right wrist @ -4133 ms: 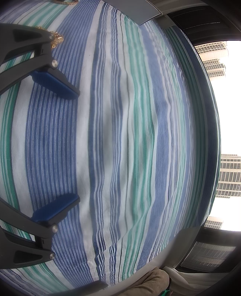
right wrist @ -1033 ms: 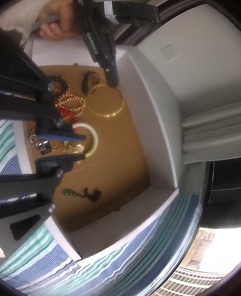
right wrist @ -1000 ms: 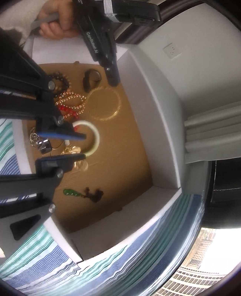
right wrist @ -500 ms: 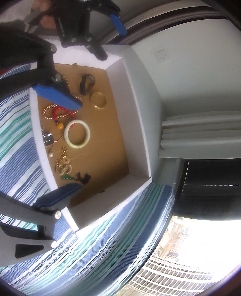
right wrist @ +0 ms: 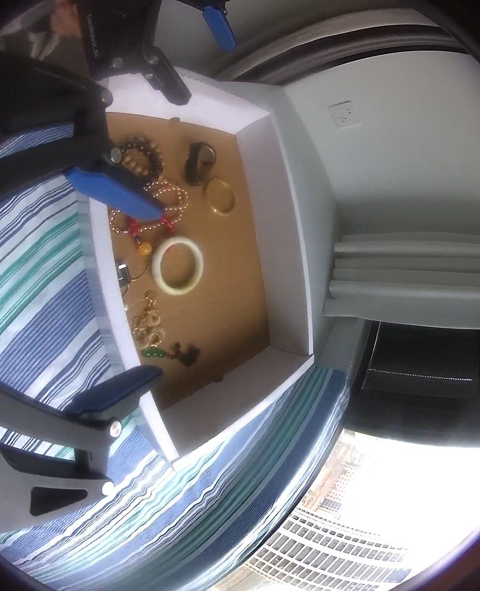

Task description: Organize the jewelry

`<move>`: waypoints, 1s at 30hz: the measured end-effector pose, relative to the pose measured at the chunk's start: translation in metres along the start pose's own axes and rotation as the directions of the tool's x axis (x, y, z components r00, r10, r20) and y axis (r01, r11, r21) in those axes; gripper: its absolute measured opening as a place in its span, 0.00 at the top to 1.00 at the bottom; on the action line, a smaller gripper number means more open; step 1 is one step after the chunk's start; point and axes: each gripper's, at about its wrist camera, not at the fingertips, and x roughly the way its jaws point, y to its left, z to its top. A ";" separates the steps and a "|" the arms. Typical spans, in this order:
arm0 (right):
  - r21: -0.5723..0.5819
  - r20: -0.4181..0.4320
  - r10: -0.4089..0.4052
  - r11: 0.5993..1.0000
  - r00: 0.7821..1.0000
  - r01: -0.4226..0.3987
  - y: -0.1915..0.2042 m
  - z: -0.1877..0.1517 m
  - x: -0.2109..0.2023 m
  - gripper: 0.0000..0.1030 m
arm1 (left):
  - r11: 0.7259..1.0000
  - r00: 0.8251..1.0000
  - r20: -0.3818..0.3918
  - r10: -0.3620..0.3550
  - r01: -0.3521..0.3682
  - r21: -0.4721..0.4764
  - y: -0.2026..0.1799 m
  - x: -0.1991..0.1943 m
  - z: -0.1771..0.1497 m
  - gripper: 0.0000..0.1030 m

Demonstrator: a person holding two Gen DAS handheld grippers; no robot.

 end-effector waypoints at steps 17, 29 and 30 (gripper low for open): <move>-0.013 -0.074 0.001 1.000 0.997 -0.002 0.032 0.002 0.000 0.20 | 0.988 0.982 -0.162 -0.094 0.073 -0.133 0.025 0.010 -0.006 0.00; 0.000 -0.102 0.028 1.000 0.994 -0.028 0.038 0.003 -0.005 0.19 | 0.983 0.988 -0.141 -0.064 0.038 -0.178 0.036 -0.003 -0.005 0.00; -0.008 -0.102 0.021 1.000 0.995 -0.022 0.039 0.003 -0.006 0.19 | 0.984 0.988 -0.141 -0.059 0.034 -0.175 0.035 -0.003 -0.005 0.00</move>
